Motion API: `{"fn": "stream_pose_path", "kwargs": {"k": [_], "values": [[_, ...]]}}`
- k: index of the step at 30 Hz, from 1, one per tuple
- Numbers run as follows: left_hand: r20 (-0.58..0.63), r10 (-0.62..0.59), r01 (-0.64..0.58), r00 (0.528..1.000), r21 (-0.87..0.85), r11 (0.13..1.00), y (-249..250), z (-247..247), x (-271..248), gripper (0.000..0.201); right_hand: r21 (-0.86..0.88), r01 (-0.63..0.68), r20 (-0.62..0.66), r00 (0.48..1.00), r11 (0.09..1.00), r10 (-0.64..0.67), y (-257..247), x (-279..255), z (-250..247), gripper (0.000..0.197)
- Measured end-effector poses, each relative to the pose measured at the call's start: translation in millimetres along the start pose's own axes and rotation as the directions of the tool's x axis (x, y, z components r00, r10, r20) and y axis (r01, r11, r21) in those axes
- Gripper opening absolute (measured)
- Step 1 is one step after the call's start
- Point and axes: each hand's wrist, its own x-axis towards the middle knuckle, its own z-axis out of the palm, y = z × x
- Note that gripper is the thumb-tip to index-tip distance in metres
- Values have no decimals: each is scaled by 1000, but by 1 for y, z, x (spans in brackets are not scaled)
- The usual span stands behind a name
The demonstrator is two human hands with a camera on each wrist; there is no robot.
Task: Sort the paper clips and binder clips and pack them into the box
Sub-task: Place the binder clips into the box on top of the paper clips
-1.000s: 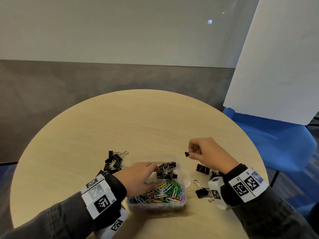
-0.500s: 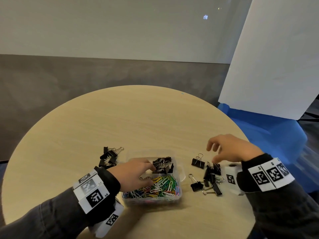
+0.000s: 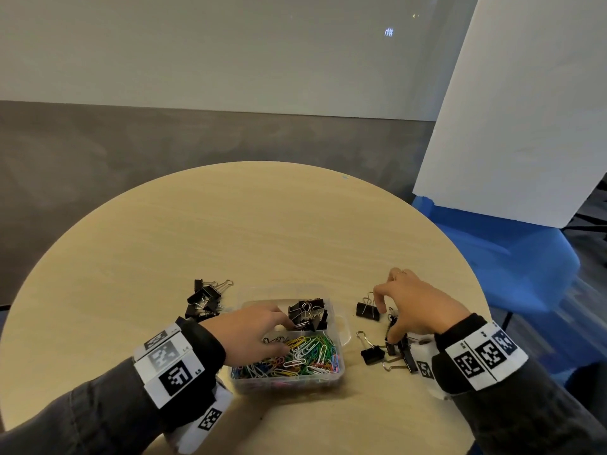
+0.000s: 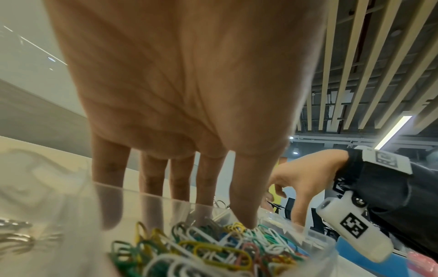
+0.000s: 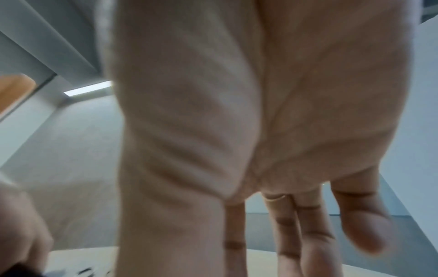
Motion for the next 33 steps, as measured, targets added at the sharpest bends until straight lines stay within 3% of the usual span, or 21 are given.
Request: {"fn": "stream_pose_path", "kwargs": {"k": [5,11,18,25,29,33], "values": [[24,-7,7,1000,3,1000,0,0,1,49,-132,43,56,998,990,-36,-8,-6,20,21],[25,-11,11,1000,4,1000,1,0,1,49,-77,130,1,991,989,-130,-3,-7,22,16],[5,-14,14,1000,12,1000,1,1,1,49,95,252,-139,961,963,-238,-23,-8,-22,14],[-19,-3,3,1000,35,999,1,4,0,49,-107,288,-94,950,952,-298,-71,16,-32,15],[-25,7,-6,1000,41,999,1,4,0,49,-173,299,-58,948,939,-312,-81,29,-27,25],[-19,14,-13,1000,38,999,-2,5,1,50,19,304,-174,939,953,-296,-59,25,-30,48]]}}
